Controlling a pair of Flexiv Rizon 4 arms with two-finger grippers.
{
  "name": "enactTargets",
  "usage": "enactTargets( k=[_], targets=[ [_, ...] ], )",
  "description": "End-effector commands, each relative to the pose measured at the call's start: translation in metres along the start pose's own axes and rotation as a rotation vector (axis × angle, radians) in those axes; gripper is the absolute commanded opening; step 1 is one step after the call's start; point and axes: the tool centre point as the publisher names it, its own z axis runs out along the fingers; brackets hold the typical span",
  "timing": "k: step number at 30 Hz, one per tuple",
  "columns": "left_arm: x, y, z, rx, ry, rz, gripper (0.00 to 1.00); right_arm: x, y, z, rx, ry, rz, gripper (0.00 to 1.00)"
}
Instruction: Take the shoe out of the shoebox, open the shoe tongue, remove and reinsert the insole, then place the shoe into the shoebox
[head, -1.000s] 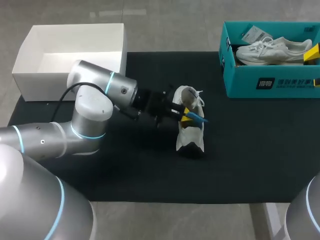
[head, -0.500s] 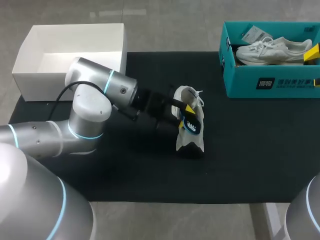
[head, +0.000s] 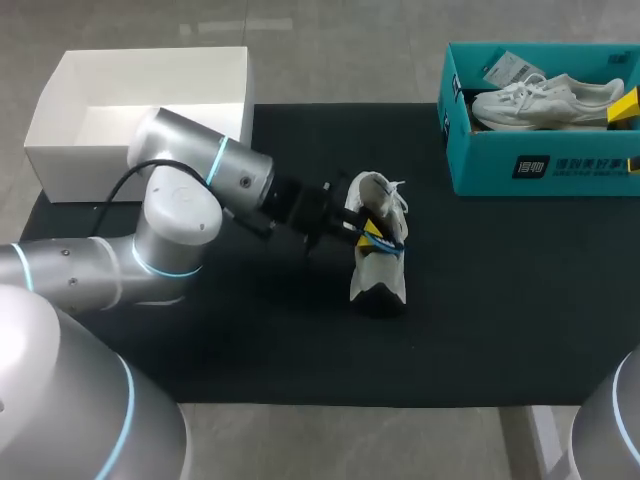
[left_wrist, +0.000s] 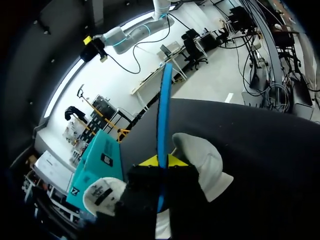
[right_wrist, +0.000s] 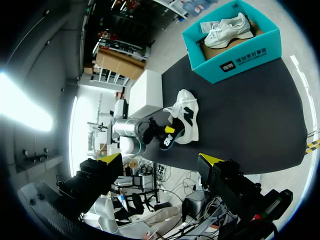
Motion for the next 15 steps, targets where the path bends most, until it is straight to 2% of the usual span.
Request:
enactTargets(
  k=[1,9,10,11,12,15],
  targets=[
    [0.005,0.01,0.009,-0.002,-0.034,0.012,0.0,0.0,0.001,0.001,0.002,-0.003,0.002,1.0],
    [0.004,0.029,0.014,-0.037,-0.068,-0.07,0.0,0.0,0.001,0.001,0.002,-0.003,0.002,1.0],
    [0.002,0.028,0.014,-0.023,-0.076,-0.091,0.19,0.0,0.001,0.001,0.002,-0.003,0.002,1.0],
    [0.001,0.025,0.013,-0.016,-0.083,-0.099,0.46,0.0,0.001,0.001,0.002,-0.003,0.002,1.0],
    [0.0,0.021,0.011,-0.005,-0.088,-0.107,0.97,0.0,0.001,0.001,0.002,-0.003,0.002,1.0],
    [-0.002,0.008,0.004,0.014,-0.093,-0.109,1.0,0.0,0.001,0.001,0.002,-0.003,0.002,1.0]
  ],
)
